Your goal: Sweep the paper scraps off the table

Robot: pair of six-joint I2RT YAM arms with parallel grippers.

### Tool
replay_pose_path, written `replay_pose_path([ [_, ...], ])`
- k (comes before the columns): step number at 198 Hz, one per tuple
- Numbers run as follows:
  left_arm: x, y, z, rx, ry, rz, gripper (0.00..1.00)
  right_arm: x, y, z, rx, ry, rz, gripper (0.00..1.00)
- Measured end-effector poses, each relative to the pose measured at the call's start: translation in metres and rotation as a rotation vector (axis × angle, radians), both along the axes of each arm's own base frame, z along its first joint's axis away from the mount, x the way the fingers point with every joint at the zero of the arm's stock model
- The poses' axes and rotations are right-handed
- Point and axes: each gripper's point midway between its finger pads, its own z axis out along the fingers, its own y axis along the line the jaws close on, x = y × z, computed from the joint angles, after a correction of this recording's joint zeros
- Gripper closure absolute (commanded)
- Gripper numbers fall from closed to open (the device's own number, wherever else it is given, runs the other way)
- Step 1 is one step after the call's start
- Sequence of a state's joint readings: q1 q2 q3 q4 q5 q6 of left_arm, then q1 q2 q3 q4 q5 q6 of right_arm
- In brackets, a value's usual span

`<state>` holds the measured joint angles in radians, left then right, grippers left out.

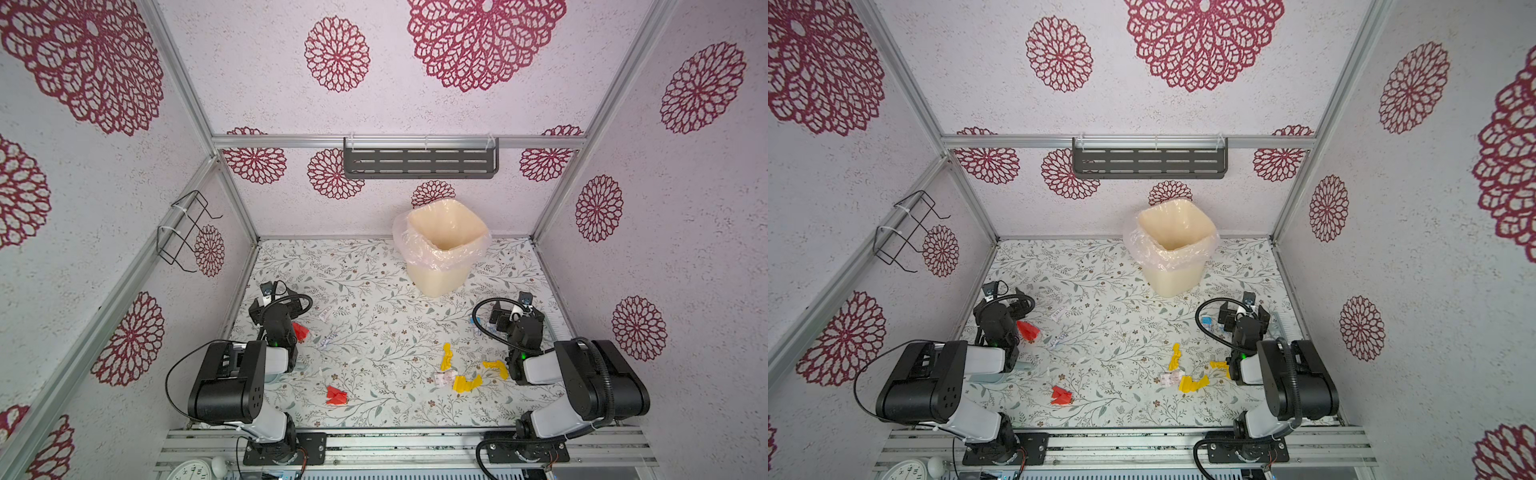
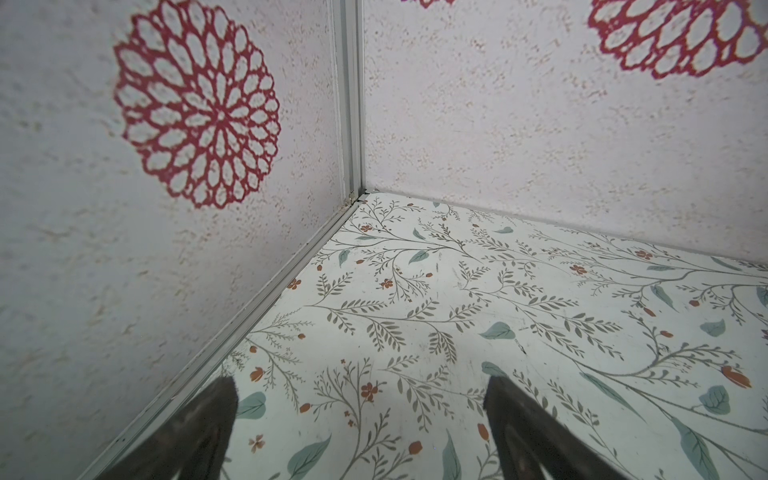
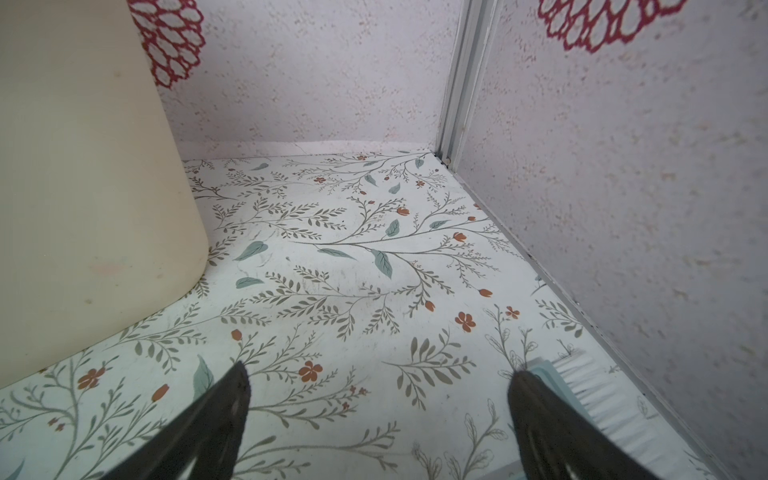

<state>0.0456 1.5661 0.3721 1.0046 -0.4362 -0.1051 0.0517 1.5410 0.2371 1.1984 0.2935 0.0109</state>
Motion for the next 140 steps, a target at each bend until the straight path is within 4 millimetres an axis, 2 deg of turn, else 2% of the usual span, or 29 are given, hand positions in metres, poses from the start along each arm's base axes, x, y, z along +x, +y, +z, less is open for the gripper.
replay_pose_path([
  [72, 0.0, 0.0, 0.0, 0.0, 0.0, 0.001, 0.03, 0.0, 0.0, 0.0, 0.0, 0.002, 0.0, 0.01],
  [92, -0.002, -0.001, 0.002, 0.008, -0.003, 0.015, 0.03, 0.003, -0.001, -0.003, -0.003, 0.055, -0.006, 0.01],
  [104, -0.004, -0.005, 0.007, 0.015, 0.01, 0.01, 0.03, 0.013, -0.001, 0.009, -0.006, 0.075, -0.012, 0.01],
  [118, -0.004, -0.012, 0.022, 0.025, 0.025, -0.006, 0.03, 0.029, -0.002, 0.041, -0.005, 0.052, -0.019, 0.01],
  [140, 0.012, -0.019, 0.069, 0.029, 0.003, -0.027, 0.03, 0.047, -0.001, 0.095, 0.005, -0.006, -0.02, 0.01],
])
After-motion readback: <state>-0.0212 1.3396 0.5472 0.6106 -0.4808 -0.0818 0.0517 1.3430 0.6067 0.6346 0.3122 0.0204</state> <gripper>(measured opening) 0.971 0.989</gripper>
